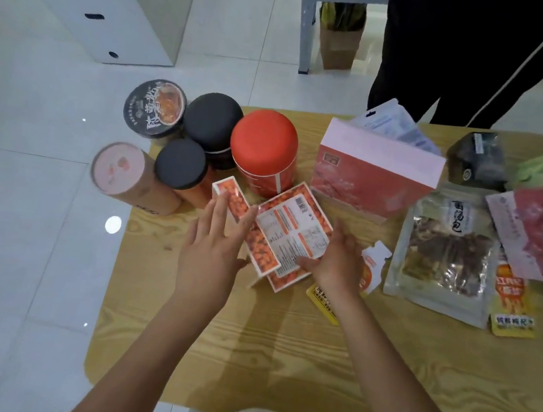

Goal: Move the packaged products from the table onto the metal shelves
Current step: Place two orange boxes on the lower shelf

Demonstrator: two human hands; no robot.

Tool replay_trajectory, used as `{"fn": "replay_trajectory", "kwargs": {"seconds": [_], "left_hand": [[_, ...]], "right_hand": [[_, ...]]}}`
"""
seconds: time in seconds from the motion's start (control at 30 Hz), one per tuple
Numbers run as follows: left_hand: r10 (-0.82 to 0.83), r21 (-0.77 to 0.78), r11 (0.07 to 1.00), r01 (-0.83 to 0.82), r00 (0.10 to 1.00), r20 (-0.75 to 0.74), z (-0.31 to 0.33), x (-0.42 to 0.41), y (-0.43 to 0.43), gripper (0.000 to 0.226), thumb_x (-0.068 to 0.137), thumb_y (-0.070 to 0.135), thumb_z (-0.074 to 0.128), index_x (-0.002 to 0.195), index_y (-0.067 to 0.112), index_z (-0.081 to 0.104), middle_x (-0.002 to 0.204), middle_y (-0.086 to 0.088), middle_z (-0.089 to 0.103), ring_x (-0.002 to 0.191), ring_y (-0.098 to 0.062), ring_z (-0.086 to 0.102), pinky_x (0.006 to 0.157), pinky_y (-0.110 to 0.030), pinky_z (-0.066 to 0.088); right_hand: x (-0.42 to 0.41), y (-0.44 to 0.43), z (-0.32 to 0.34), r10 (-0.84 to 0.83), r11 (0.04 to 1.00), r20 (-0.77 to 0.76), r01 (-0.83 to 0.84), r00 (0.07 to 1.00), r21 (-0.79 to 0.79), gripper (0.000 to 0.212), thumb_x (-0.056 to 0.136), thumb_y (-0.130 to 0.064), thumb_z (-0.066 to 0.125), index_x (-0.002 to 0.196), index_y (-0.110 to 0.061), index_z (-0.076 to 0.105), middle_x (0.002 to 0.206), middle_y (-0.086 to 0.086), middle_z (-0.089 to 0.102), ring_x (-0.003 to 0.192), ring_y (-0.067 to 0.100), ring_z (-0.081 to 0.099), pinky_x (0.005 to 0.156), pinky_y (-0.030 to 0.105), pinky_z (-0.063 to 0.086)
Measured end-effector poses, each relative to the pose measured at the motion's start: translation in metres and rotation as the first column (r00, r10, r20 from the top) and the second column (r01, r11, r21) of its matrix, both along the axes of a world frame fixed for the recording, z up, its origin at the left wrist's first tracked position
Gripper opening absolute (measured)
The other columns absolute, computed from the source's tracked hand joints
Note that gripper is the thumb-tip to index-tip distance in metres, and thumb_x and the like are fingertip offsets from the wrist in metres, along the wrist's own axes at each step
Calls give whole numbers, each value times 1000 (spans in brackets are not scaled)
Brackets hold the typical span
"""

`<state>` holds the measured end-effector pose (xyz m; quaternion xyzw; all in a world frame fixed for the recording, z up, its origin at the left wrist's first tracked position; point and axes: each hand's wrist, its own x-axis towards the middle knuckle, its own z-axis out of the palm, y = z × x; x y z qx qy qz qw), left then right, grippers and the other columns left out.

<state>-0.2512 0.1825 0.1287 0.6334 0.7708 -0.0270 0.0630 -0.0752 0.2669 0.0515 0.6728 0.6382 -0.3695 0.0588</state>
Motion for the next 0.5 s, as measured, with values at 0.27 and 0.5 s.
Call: {"fn": "replay_trajectory", "kwargs": {"seconds": [0.27,0.5], "left_hand": [[-76,20,997,77,996,-36,-8,-13,5,71,48,39,90,111,16,67,133,-20,54,131,-41,41,112,-50,23],[284,-364,916,-171,916,284,-14,-9,-43,50,79,65,59,94,22,37,86,1,60,87,-25,62,66,-32,36]], "right_hand": [[0,2,21,7,1000,35,-6,999,-16,93,54,-49,88,129,-18,42,131,9,33,126,30,27,101,40,33],[15,-17,53,191,938,169,-231,967,260,60,74,-19,75,127,-30,49,124,-3,39,116,23,30,95,32,32]]}}
